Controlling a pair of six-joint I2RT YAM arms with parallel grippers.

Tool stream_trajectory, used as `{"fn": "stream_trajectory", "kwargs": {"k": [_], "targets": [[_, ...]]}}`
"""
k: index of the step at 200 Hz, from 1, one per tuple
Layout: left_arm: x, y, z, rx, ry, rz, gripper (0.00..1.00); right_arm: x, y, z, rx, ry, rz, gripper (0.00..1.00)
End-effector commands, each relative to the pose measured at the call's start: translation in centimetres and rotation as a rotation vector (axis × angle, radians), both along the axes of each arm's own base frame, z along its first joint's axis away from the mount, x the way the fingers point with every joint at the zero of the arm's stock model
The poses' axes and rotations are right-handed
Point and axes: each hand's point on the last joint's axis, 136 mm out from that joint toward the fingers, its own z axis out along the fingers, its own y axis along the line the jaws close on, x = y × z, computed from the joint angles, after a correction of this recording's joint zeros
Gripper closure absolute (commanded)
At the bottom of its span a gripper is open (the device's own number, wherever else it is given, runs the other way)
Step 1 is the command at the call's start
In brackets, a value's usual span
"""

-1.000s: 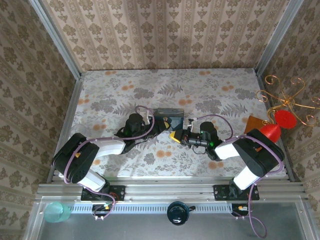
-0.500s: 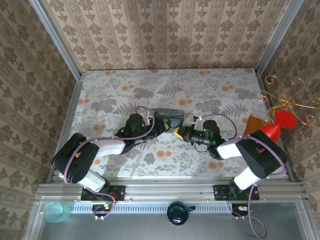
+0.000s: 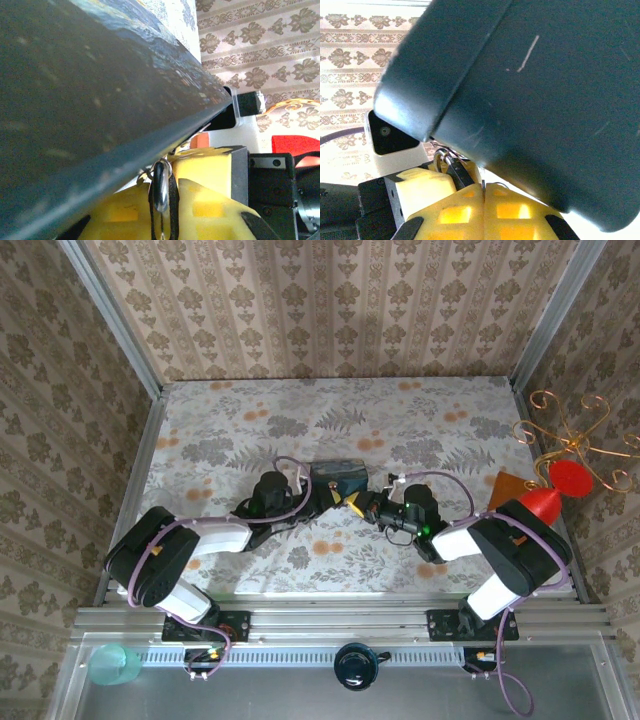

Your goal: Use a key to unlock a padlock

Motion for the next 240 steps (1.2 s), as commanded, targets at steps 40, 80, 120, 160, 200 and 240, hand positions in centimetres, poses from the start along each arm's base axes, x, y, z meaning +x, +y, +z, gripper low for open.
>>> {"fn": "stream_trajectory", "kwargs": {"k": [40, 80, 120, 160, 200, 240], "targets": [[2.5, 0.6, 3.4, -0.166, -0.083, 0.188, 1.00, -0.1, -1.4, -0.4, -0.031, -0.005, -0.146, 1.00], [3.1, 1.1, 2.5, -0.190, -0.050, 0.283, 1.00, -0.2, -2.8, 0.3, -0.042, -0.032, -0.291, 1.00], [3.1, 0.5, 2.4, -0.229, -0.019, 0.309, 1.00, 0.3, -3.2, 2.7, -0.028, -0.091, -0.387, 1.00], [2.9, -0.1, 2.4, -0.262, 0.006, 0.318, 1.00, 1.2, -3.6, 3.5, 0.014, -0.099, -0.445, 1.00], [1.7, -1.3, 2.8, -0.275, 0.028, 0.318, 1.00, 2.2, -3.0, 2.9, 0.080, -0.072, -0.472, 1.00], [1.5, -1.2, 2.2, -0.260, 0.054, 0.359, 1.00, 2.3, -3.1, 3.2, 0.079, -0.094, -0.494, 1.00]]}}
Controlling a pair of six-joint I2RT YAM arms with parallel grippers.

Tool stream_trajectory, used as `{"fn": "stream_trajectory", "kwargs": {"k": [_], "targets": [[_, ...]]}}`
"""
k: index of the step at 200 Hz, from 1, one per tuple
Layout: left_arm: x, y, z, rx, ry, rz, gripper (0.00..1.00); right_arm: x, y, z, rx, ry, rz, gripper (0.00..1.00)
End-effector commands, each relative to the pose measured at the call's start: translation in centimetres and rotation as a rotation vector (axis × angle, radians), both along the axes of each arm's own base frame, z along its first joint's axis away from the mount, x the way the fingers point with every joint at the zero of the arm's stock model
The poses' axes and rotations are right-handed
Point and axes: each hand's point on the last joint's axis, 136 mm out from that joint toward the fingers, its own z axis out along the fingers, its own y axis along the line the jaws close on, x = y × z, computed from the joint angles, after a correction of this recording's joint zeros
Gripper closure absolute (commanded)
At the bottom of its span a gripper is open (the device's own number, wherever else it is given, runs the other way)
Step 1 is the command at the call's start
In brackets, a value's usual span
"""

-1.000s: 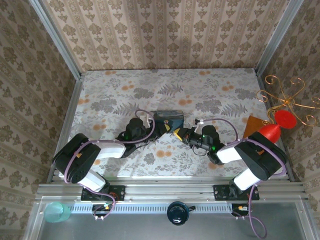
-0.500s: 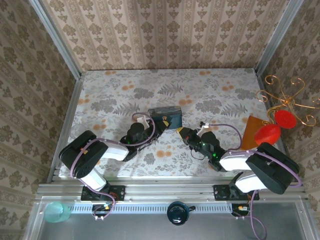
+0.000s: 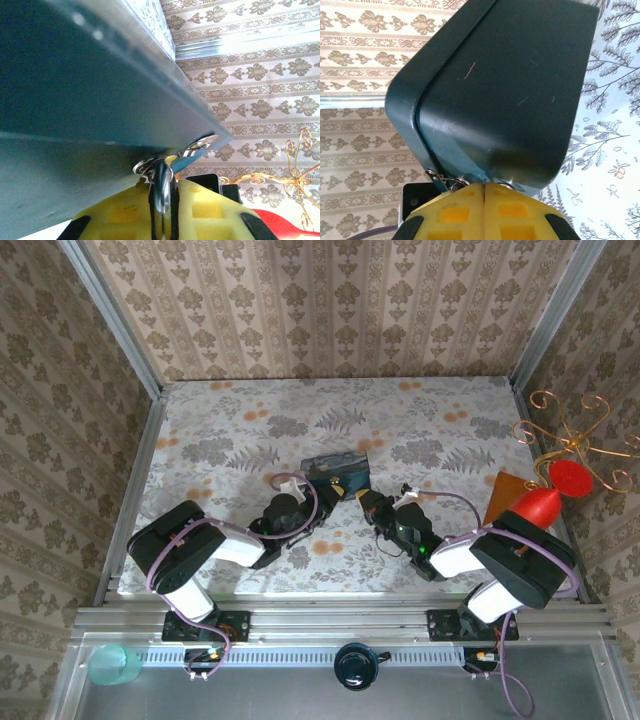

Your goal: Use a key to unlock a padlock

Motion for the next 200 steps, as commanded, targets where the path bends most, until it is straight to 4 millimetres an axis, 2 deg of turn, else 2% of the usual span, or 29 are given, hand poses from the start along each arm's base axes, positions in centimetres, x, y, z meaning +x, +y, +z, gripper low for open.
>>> {"fn": "stream_trajectory", "kwargs": {"k": [1, 30, 65, 200], "targets": [[0.1, -0.2, 1.6, -0.065, 0.002, 0.028, 1.00, 1.1, -0.6, 2.3, 0.040, -0.065, -0.076, 1.00], [0.1, 0.6, 1.0, -0.056, 0.019, 0.066, 1.00, 0.8, -1.1, 2.0, 0.000, -0.051, -0.087, 1.00], [0.2, 0.4, 1.4, -0.079, 0.024, 0.068, 1.00, 0.9, -0.8, 2.6, 0.013, -0.080, -0.081, 1.00], [0.3, 0.8, 2.3, -0.189, 0.075, 0.139, 1.00, 0.3, -0.8, 1.3, -0.018, -0.070, -0.158, 1.00]]}}
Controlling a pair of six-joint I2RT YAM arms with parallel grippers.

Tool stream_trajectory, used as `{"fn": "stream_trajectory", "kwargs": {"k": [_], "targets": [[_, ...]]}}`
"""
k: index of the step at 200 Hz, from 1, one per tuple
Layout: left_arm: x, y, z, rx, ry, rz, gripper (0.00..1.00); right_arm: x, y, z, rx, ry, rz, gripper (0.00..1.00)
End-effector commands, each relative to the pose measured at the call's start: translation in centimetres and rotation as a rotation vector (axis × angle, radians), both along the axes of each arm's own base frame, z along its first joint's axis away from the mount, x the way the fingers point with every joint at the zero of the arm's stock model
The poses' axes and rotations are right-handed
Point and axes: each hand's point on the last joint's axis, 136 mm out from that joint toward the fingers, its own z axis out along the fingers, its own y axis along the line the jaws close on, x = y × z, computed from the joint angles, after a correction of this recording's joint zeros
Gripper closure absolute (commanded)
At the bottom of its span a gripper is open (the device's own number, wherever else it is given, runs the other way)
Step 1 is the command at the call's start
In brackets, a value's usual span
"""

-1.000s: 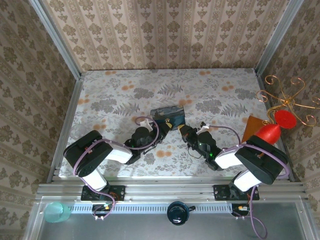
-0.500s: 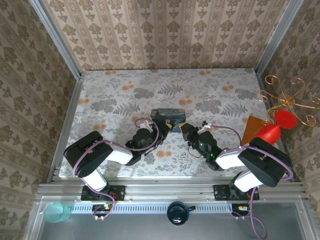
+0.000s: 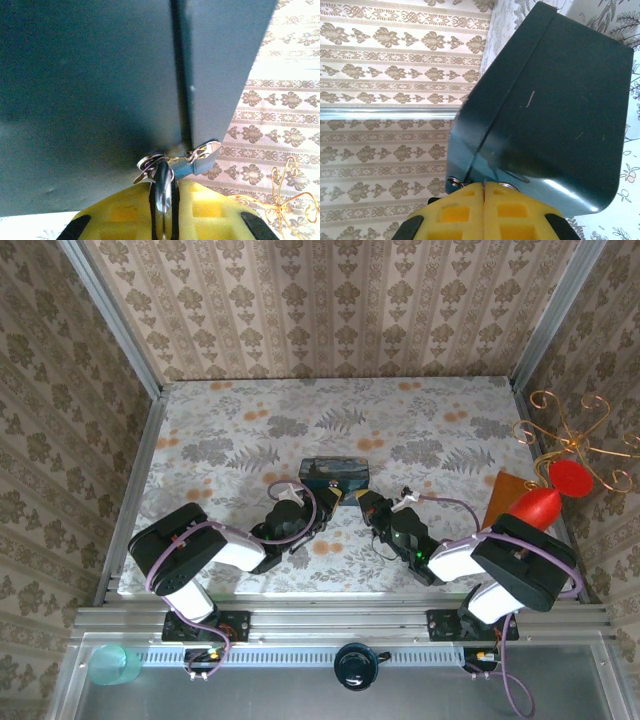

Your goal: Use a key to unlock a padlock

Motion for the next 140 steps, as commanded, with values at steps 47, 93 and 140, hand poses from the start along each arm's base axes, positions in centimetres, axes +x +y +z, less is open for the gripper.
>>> {"fn": "stream_trajectory", "kwargs": {"k": [47, 93, 140], "targets": [[0.3, 0.2, 2.1, -0.130, -0.008, 0.064, 1.00, 1.1, -1.3, 0.5, 0.008, -0.054, -0.114, 1.00], [0.1, -0.1, 2.3, -0.145, -0.001, 0.068, 1.00, 1.5, -0.9, 1.2, 0.009, -0.076, -0.119, 1.00], [0.1, -0.1, 2.0, -0.153, 0.017, 0.080, 1.00, 1.7, -0.3, 1.5, 0.018, -0.083, -0.112, 1.00]]}}
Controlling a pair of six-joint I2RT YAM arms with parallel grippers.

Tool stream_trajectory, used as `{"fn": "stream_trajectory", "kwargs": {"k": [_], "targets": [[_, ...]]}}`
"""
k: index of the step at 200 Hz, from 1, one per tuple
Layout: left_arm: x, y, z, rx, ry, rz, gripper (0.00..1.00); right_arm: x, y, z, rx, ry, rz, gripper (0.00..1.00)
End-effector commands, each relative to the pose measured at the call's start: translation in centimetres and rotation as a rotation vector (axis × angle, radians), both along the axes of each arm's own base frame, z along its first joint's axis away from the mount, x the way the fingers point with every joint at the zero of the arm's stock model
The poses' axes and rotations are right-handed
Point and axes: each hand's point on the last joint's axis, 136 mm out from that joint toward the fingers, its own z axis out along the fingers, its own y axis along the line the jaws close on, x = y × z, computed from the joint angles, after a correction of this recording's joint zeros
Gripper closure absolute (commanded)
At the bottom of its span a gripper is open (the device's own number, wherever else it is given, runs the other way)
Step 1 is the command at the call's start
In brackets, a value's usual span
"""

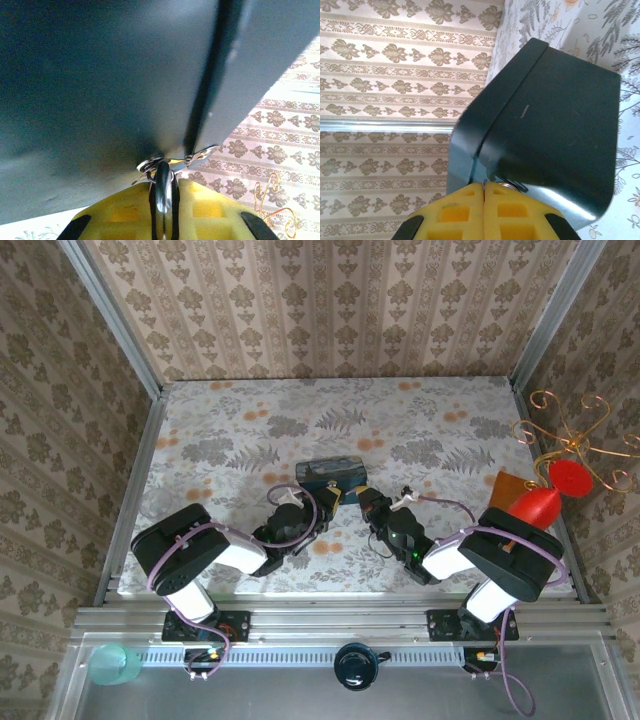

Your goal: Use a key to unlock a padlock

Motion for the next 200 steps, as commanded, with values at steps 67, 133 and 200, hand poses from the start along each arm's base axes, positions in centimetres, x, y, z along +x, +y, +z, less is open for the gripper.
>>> {"fn": "stream_trajectory", "kwargs": {"k": [67, 133, 200], "targets": [[0.3, -0.8, 2.7, -0.109, -0.022, 0.027, 1.00, 0.8, 0.5, 1.0, 0.015, -0.037, -0.039, 1.00], [0.5, -0.9, 3.2, -0.119, -0.018, 0.039, 1.00, 0.6, 0.7, 0.7, 0.012, -0.033, -0.035, 1.00], [0.4, -1.3, 3.1, -0.107, -0.006, 0.041, 1.00, 0.4, 0.9, 0.8, 0.022, -0.030, -0.040, 1.00]]}}
